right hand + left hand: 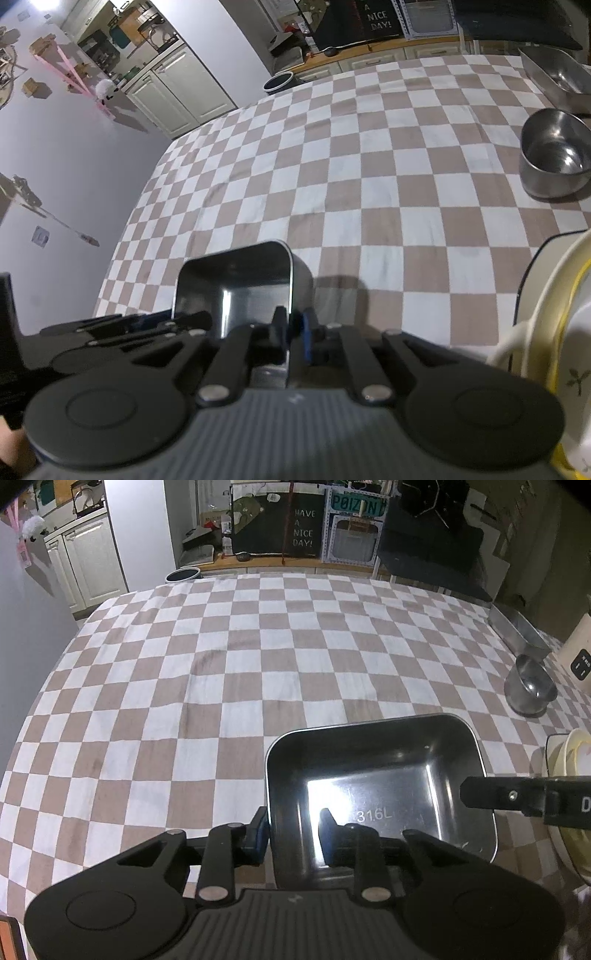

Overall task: Organize plates and bowls
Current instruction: 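Lower the steel pan onto the table beside the stacked bowls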

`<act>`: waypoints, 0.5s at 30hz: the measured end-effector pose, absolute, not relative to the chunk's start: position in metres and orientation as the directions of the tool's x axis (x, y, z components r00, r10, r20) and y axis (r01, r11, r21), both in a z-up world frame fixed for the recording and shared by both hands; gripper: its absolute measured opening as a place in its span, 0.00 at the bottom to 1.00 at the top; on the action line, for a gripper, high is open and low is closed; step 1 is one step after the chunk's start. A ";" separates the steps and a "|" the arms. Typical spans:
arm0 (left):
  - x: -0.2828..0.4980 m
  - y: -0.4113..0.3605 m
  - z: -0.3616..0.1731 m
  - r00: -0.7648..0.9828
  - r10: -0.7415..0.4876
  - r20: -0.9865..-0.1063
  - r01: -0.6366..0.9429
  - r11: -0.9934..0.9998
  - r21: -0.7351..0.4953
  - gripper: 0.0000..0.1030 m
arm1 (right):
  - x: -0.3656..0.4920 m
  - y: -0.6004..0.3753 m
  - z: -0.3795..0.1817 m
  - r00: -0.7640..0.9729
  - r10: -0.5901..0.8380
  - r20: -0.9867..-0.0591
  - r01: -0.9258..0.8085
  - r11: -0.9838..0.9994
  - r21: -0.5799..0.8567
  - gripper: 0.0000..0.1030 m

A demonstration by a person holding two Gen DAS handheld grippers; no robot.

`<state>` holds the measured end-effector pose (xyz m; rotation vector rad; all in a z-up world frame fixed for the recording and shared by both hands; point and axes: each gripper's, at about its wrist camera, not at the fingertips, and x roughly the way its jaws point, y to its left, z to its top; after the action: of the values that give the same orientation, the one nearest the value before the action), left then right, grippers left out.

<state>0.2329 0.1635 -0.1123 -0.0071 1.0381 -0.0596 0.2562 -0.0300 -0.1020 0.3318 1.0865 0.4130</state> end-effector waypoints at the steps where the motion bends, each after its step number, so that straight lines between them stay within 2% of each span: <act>1: 0.233 0.163 -0.113 0.505 -0.052 -0.862 0.048 0.998 -0.032 0.30 | 0.256 -0.030 -0.102 0.402 0.480 -0.780 -0.160 0.875 0.456 0.11; 6: 0.234 0.160 -0.116 0.504 -0.054 -0.862 0.067 0.997 -0.023 0.38 | 0.258 -0.029 -0.104 0.392 0.482 -0.783 -0.162 0.874 0.457 0.14; 13: 0.234 0.161 -0.116 0.503 -0.067 -0.861 0.074 0.997 -0.035 0.39 | 0.261 -0.026 -0.112 0.373 0.473 -0.798 -0.162 0.880 0.446 0.17; 15: 0.233 0.161 -0.115 0.508 -0.070 -0.859 0.075 0.996 -0.037 0.39 | 0.263 -0.026 -0.115 0.373 0.463 -0.804 -0.156 0.886 0.437 0.22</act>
<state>0.2334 0.1606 -0.1152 0.0046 1.0348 -0.0875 0.2626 -0.0263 -0.1146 0.3101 1.1230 0.4046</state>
